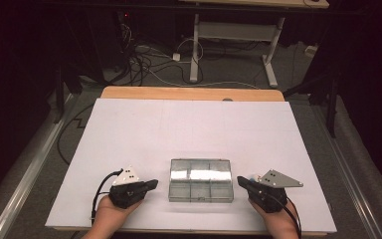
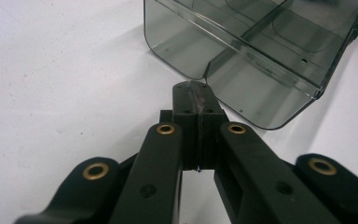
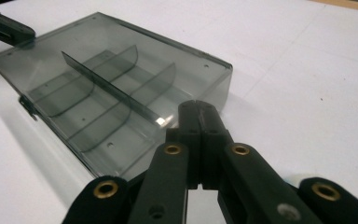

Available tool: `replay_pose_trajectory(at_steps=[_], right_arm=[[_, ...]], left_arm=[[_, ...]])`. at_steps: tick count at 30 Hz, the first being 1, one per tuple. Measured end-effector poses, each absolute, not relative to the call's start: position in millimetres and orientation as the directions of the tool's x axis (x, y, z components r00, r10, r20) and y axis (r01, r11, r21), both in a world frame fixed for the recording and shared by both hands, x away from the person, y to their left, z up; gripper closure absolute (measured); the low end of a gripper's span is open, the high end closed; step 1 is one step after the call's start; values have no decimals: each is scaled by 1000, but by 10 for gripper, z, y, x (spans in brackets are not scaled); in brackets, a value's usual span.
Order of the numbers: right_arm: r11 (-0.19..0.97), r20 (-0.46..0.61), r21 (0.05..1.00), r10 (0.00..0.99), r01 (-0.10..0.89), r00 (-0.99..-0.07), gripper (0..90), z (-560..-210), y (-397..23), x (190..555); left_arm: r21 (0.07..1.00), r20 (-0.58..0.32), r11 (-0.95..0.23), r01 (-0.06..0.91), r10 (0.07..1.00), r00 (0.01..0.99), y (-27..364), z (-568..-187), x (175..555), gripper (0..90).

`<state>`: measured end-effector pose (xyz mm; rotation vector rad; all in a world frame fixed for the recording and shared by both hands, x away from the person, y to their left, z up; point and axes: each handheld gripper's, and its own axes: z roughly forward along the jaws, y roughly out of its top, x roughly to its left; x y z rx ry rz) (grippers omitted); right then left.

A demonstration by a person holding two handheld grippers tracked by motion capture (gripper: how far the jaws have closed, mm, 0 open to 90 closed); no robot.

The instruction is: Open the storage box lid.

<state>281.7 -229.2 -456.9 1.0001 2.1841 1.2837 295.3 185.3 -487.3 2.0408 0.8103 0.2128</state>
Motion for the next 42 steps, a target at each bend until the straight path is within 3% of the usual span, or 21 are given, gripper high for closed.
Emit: replay_pose_trajectory(at_steps=[42], right_arm=[[422,32,867,488,267,-873,900,-4639,-1415,2567]], left_arm=[[818,-179,-343,461,610,772,1887,-4847,2882,876]])
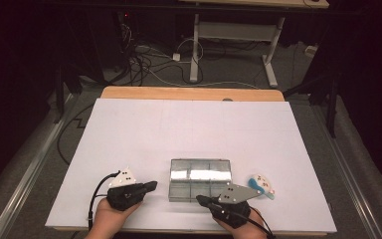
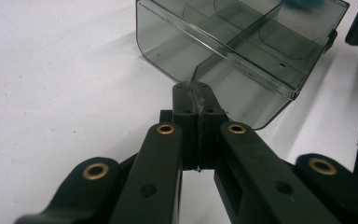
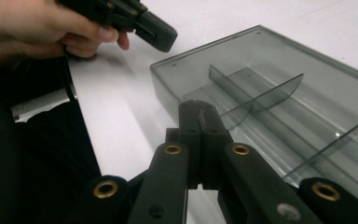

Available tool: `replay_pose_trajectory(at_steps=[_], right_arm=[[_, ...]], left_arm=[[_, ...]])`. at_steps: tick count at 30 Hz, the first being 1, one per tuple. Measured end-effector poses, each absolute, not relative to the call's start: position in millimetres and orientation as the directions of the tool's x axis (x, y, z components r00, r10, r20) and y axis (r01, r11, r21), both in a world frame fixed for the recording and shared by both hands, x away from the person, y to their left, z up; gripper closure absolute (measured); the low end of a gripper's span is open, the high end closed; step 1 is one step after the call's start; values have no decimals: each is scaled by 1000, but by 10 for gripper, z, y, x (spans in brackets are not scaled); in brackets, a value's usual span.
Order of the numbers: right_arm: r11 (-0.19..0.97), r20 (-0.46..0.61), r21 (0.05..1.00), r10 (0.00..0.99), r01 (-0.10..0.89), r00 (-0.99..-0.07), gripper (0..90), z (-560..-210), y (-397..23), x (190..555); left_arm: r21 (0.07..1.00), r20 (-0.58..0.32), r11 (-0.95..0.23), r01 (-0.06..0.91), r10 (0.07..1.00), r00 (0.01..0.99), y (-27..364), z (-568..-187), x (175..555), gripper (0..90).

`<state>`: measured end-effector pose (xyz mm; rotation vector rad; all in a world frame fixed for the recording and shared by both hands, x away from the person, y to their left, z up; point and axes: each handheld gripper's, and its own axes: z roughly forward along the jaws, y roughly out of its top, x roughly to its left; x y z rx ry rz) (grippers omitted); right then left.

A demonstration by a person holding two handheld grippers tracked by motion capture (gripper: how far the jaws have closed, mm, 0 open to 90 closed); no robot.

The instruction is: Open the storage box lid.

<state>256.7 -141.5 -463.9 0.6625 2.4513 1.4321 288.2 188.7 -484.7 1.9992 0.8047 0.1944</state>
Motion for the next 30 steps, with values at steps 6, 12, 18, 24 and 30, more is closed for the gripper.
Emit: replay_pose_trajectory(at_steps=[6,12,18,24,30], right_arm=[[441,31,859,465,262,-885,900,-4676,-1374,2515],[470,44,835,460,285,-887,900,-4758,-1343,2512],[496,47,816,456,298,-889,900,-4823,-1324,2511],[505,50,803,471,316,-881,900,-4863,-1355,2528],[518,49,787,489,335,-871,900,-4902,-1381,2546]], left_arm=[[820,-182,-341,460,607,773,1877,-4843,2885,876],[821,-177,-341,458,610,772,1866,-4847,2896,876],[822,-181,-340,457,604,776,1850,-4848,2903,876],[822,-185,-339,458,601,778,1834,-4848,2917,876],[818,-186,-346,459,596,781,1812,-4858,2942,876]])
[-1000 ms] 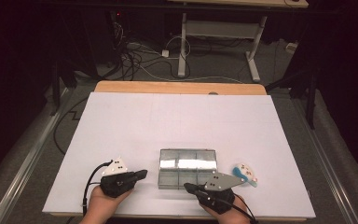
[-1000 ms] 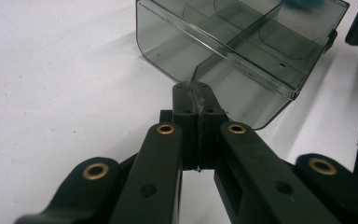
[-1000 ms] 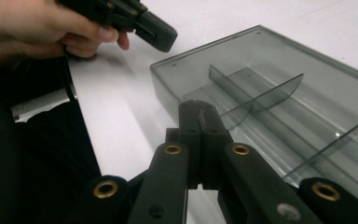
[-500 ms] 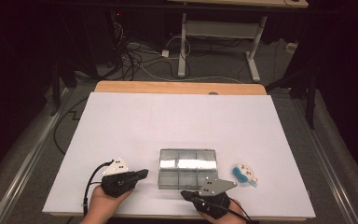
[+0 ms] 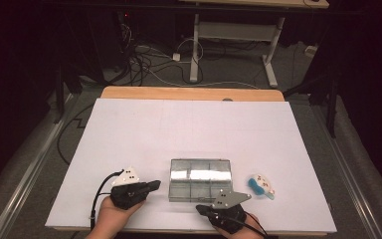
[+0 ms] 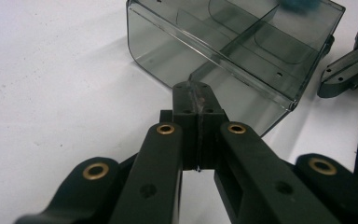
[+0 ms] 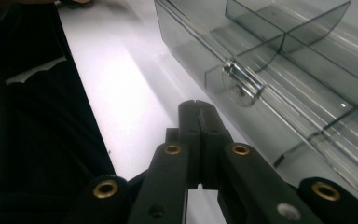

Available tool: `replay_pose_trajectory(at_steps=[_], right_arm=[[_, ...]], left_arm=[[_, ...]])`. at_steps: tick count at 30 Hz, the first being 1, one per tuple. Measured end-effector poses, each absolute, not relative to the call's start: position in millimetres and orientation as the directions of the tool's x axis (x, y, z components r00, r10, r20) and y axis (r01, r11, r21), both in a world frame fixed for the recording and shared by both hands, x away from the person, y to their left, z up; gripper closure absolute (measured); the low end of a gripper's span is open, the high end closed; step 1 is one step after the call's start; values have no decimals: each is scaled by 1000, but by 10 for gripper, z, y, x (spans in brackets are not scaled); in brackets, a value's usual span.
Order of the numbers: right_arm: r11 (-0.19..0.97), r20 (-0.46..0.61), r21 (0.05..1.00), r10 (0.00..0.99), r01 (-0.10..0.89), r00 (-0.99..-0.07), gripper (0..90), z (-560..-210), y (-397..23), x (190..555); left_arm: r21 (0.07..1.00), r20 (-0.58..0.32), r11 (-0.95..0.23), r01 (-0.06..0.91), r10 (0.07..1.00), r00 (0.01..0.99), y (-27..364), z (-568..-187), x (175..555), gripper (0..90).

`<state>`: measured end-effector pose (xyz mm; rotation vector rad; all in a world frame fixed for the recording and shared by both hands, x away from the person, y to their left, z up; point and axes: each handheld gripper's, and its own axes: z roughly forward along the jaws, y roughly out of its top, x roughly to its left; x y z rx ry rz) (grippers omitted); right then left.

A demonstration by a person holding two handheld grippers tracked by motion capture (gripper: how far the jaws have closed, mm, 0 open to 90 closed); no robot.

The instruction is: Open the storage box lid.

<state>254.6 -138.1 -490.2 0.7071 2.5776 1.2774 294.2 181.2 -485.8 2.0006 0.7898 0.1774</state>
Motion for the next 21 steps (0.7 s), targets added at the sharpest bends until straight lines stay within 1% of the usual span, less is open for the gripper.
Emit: replay_pose_trajectory(at_steps=[21], right_arm=[[502,57,787,518,357,-853,900,-4915,-1421,2585]], left_arm=[[820,-180,-356,449,584,791,1811,-4852,2939,876]])
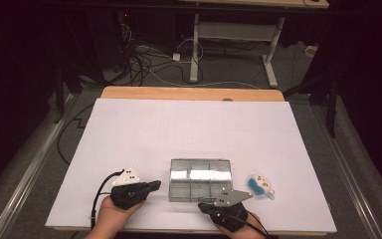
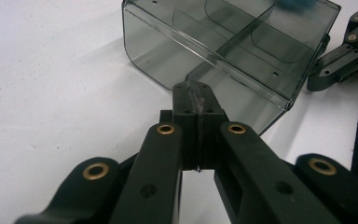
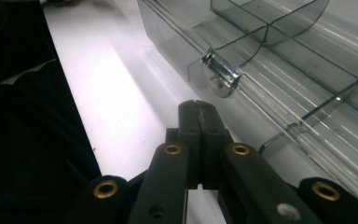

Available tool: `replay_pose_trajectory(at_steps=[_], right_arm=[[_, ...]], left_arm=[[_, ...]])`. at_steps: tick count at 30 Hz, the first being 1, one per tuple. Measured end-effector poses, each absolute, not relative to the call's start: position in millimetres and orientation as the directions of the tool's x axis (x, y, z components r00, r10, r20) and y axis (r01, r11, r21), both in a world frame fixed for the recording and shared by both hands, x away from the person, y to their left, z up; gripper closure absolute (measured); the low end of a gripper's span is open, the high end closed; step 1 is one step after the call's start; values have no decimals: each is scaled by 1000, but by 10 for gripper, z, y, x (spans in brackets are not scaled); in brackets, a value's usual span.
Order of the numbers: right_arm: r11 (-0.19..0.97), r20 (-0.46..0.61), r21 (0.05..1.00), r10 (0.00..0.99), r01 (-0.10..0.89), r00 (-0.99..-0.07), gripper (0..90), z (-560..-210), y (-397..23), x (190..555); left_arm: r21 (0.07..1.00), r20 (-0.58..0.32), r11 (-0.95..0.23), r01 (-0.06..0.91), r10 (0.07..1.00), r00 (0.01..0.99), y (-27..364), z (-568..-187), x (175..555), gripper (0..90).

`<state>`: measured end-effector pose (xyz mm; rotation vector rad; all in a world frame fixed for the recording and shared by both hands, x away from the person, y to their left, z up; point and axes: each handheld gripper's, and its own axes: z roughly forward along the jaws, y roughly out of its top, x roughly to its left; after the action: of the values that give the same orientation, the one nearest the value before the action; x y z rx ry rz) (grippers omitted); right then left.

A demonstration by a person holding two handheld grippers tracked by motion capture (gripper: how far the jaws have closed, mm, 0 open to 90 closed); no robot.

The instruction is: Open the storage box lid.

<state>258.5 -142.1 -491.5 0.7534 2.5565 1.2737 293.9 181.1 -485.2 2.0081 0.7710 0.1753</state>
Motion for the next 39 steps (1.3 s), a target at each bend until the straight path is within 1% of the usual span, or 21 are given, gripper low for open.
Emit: replay_pose_trajectory(at_steps=[18,39], right_arm=[[470,68,806,528,359,-846,900,-4887,-1466,2604],[463,72,812,524,354,-849,900,-4874,-1483,2592]], left_arm=[[819,-180,-357,449,583,792,1809,-4854,2937,876],[817,-181,-359,451,583,792,1803,-4858,2941,876]])
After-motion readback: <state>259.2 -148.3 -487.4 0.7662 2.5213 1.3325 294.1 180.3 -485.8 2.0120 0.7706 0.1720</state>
